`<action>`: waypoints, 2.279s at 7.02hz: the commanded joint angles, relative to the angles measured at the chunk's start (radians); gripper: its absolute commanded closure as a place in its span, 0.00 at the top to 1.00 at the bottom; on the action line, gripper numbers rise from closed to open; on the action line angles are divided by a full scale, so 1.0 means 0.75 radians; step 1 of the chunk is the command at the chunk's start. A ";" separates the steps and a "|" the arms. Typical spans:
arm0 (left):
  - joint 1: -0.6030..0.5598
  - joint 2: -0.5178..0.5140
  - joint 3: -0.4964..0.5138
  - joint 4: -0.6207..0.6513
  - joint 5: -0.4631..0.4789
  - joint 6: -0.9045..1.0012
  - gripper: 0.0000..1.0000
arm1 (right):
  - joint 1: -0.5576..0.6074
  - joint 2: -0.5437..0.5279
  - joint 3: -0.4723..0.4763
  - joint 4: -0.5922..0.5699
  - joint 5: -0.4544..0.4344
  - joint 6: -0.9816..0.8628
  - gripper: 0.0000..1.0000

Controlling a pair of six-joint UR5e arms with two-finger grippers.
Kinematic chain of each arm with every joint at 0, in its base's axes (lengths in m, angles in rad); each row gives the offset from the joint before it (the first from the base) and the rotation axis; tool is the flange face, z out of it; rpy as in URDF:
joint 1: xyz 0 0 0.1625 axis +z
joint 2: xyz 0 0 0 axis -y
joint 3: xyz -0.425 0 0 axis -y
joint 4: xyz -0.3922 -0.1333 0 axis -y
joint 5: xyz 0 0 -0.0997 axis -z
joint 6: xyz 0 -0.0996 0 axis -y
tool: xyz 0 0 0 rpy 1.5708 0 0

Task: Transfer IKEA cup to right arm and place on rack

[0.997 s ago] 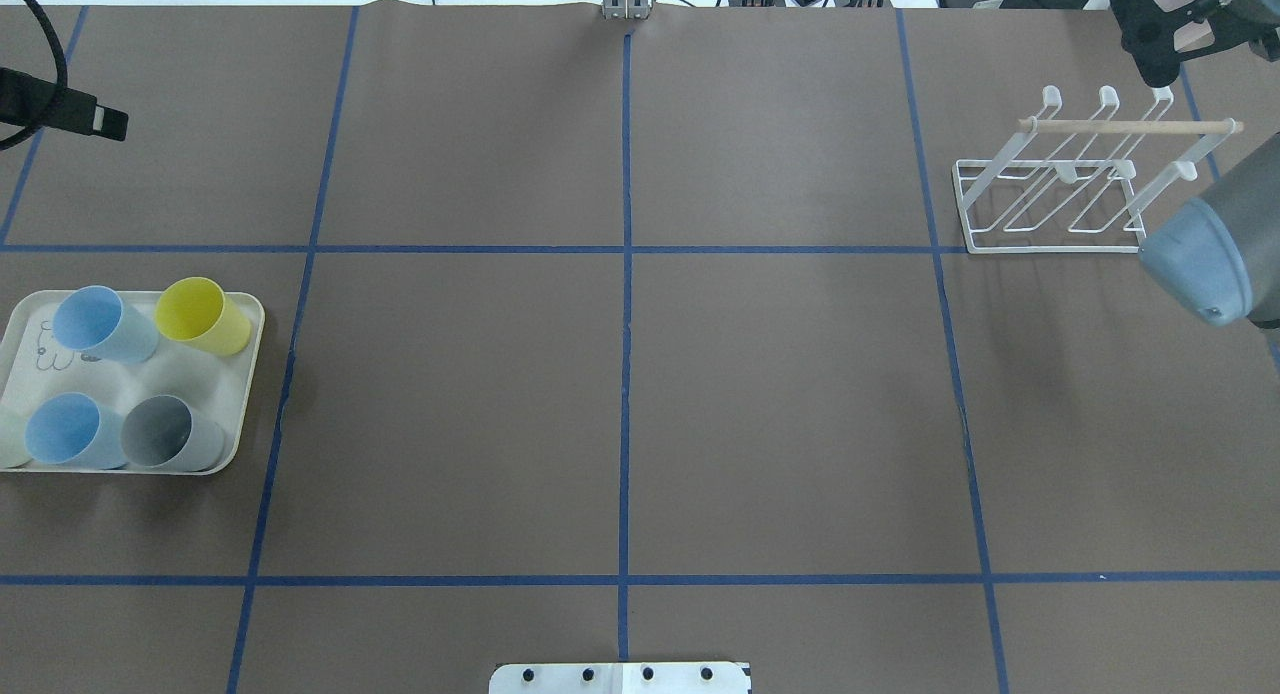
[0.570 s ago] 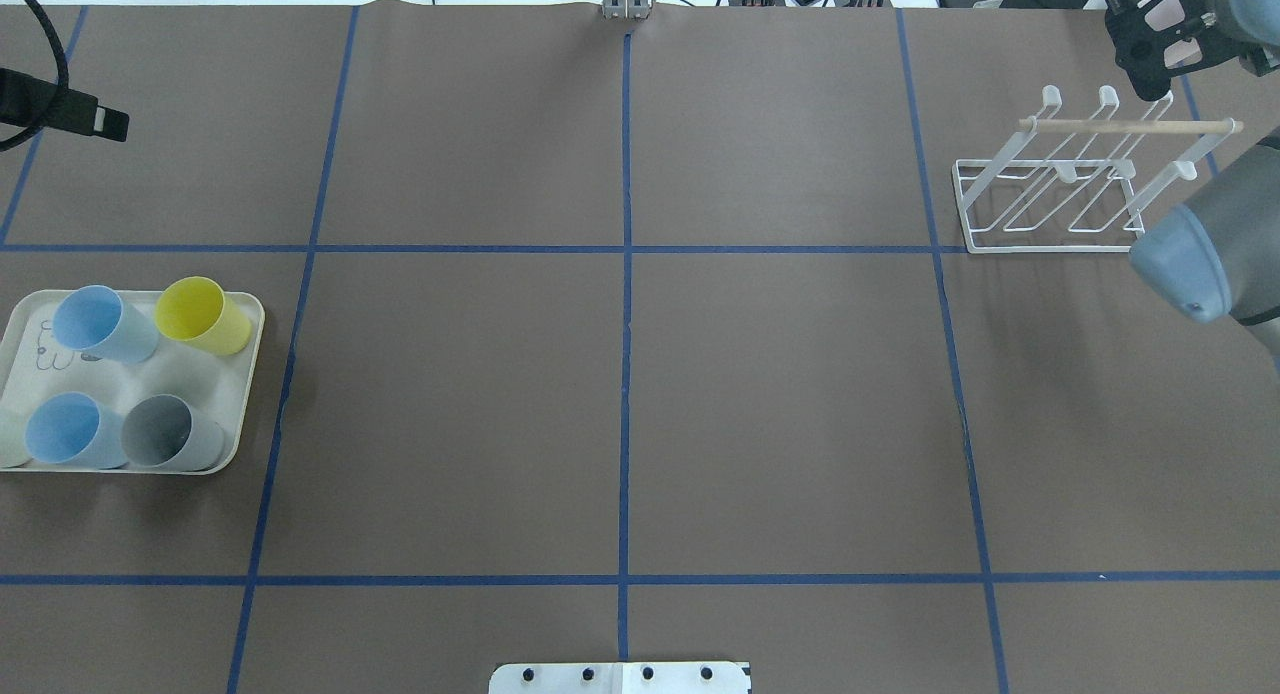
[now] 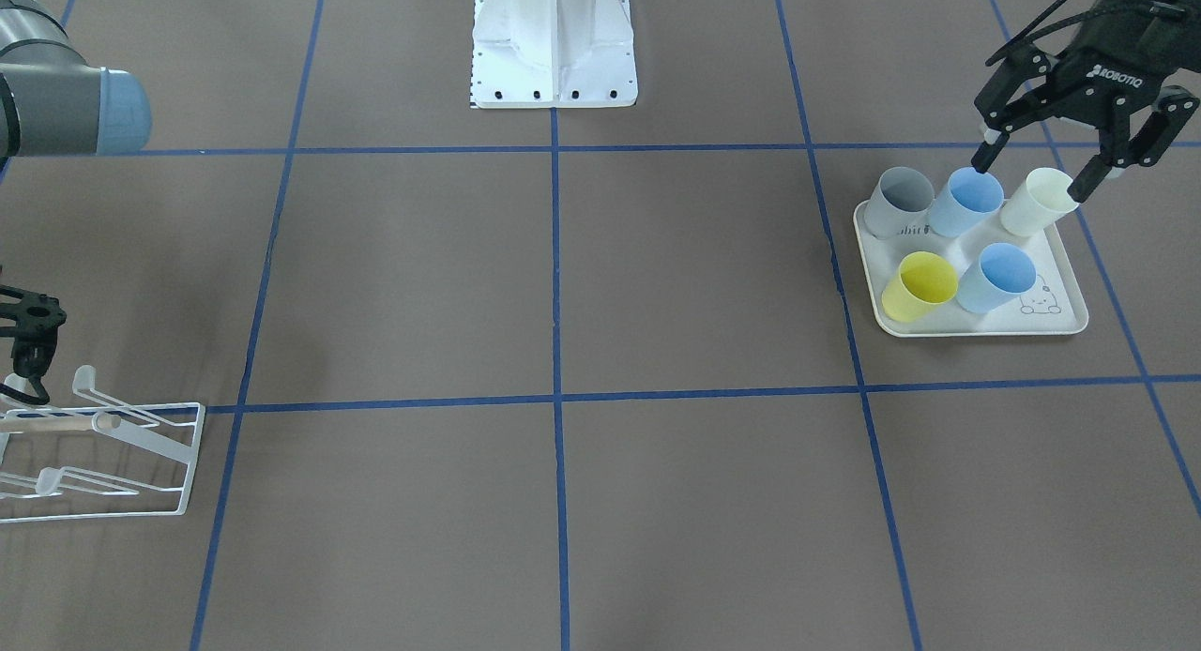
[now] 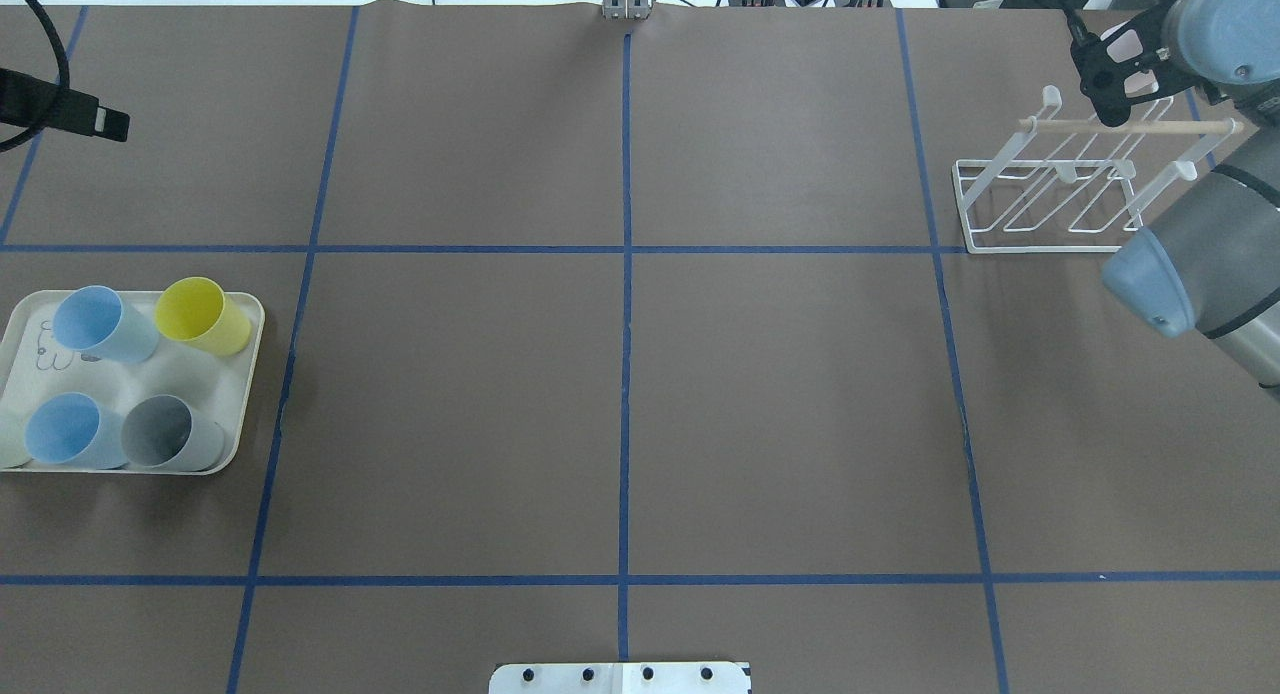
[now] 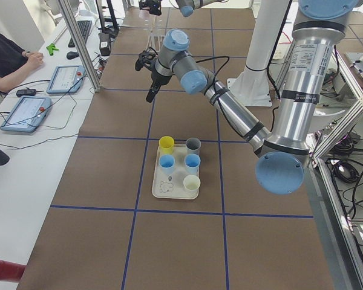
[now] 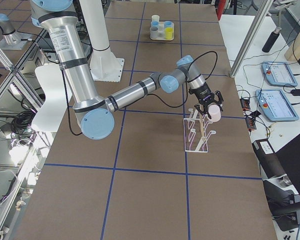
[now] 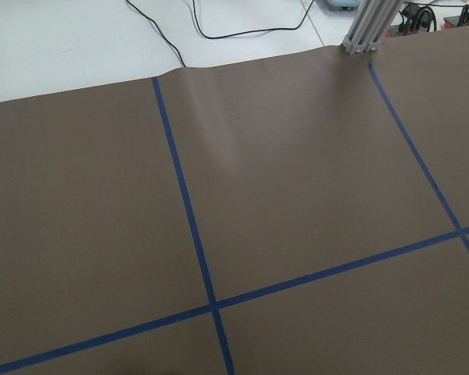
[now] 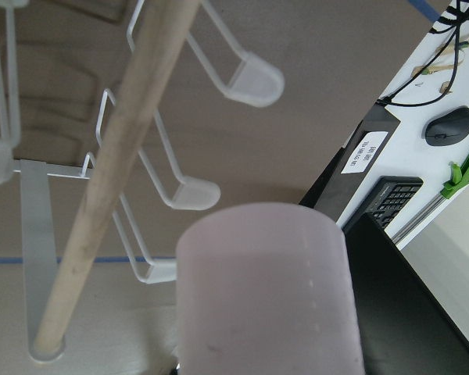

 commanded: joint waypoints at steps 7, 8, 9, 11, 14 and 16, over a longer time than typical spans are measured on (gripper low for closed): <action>0.002 0.000 0.008 -0.002 0.000 0.000 1.00 | -0.046 0.004 -0.081 0.003 -0.006 0.022 0.42; 0.002 0.000 0.008 -0.002 0.000 0.000 1.00 | -0.054 0.013 -0.093 0.003 -0.004 0.022 0.48; 0.002 0.000 0.010 -0.002 0.000 0.000 1.00 | -0.058 0.013 -0.093 0.005 -0.006 0.020 0.63; 0.004 0.000 0.014 -0.004 0.000 0.000 1.00 | -0.095 0.015 -0.104 0.005 -0.051 0.018 0.80; 0.004 0.000 0.016 -0.004 0.000 -0.002 1.00 | -0.095 0.015 -0.104 0.005 -0.051 0.018 0.81; 0.004 0.000 0.018 -0.004 0.000 0.000 1.00 | -0.043 0.073 -0.029 -0.001 -0.027 0.012 0.91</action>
